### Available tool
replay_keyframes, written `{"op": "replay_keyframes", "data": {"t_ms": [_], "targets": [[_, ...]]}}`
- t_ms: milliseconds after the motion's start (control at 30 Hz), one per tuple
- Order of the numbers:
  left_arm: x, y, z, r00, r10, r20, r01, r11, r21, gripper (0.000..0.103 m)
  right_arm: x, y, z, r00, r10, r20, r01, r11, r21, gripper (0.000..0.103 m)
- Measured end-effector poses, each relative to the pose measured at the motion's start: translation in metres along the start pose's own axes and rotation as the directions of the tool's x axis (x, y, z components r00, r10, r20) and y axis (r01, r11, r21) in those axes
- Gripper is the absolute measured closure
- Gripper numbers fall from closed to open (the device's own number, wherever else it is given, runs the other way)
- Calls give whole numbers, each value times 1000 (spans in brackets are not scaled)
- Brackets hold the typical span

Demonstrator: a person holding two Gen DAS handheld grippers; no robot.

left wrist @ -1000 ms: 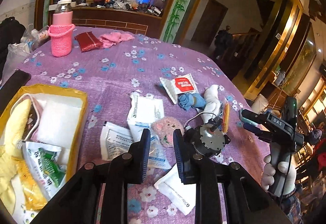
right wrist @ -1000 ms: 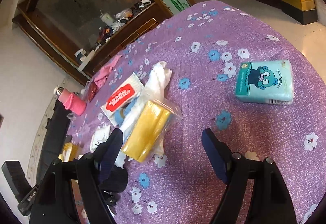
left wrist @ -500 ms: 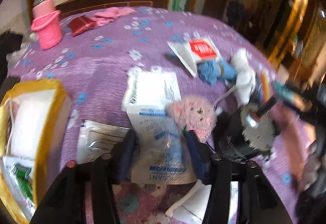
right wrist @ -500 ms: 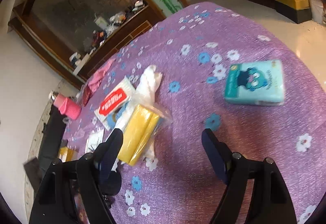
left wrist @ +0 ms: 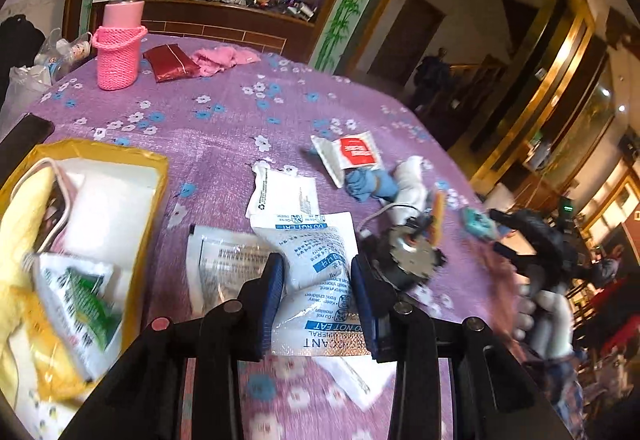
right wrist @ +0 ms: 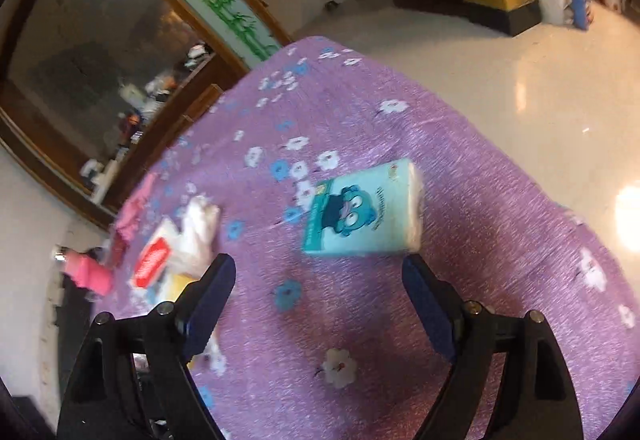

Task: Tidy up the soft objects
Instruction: 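Grasp the teal cartoon tissue pack with the right gripper while the left gripper holds the desiccant packet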

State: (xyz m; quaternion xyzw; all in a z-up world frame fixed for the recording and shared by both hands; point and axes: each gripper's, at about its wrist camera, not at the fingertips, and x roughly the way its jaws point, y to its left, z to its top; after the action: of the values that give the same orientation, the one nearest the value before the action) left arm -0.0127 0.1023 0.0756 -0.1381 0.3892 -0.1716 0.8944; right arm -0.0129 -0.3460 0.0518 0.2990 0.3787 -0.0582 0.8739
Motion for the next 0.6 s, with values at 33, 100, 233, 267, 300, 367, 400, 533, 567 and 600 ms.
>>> {"op": "replay_keyframes", "data": {"t_ms": [33,100,233,267,300,367,400,533,567,600], "targets": [[-6,1,-2,1000,-9,4,9,1000,-5,67,1,3,2,1000,-26,4,26,1000,-8,19],[-21,5,-6,999,-30,16,30,999,-14,67,8,9,11,996,-92,-8,92,995,-34,19],[-41,12,-14,999,-34,40,34,999,-10,67,35,18,25,977,-201,-73,192,974,-120,19],[-44,15,-17,999,-33,43,34,999,-15,67,42,21,25,972,-219,-86,205,967,-150,19],[-46,17,-19,999,-35,42,36,999,-20,67,49,24,25,965,-239,-105,217,959,-185,21],[-45,22,-22,999,-33,27,34,999,-35,67,53,28,22,954,-283,-98,253,937,-240,36],[-44,24,-23,999,-31,21,32,999,-38,67,49,29,19,959,-267,-94,237,938,-251,37],[-38,20,-21,1000,-14,8,15,1000,-16,67,26,25,11,977,-200,-74,179,957,-227,39],[-38,18,-20,1000,-19,12,19,1000,-7,67,18,25,8,981,-181,-71,161,961,-226,39],[-38,15,-18,999,-23,23,23,1000,4,67,9,25,5,985,-158,-66,140,964,-226,39]]}}
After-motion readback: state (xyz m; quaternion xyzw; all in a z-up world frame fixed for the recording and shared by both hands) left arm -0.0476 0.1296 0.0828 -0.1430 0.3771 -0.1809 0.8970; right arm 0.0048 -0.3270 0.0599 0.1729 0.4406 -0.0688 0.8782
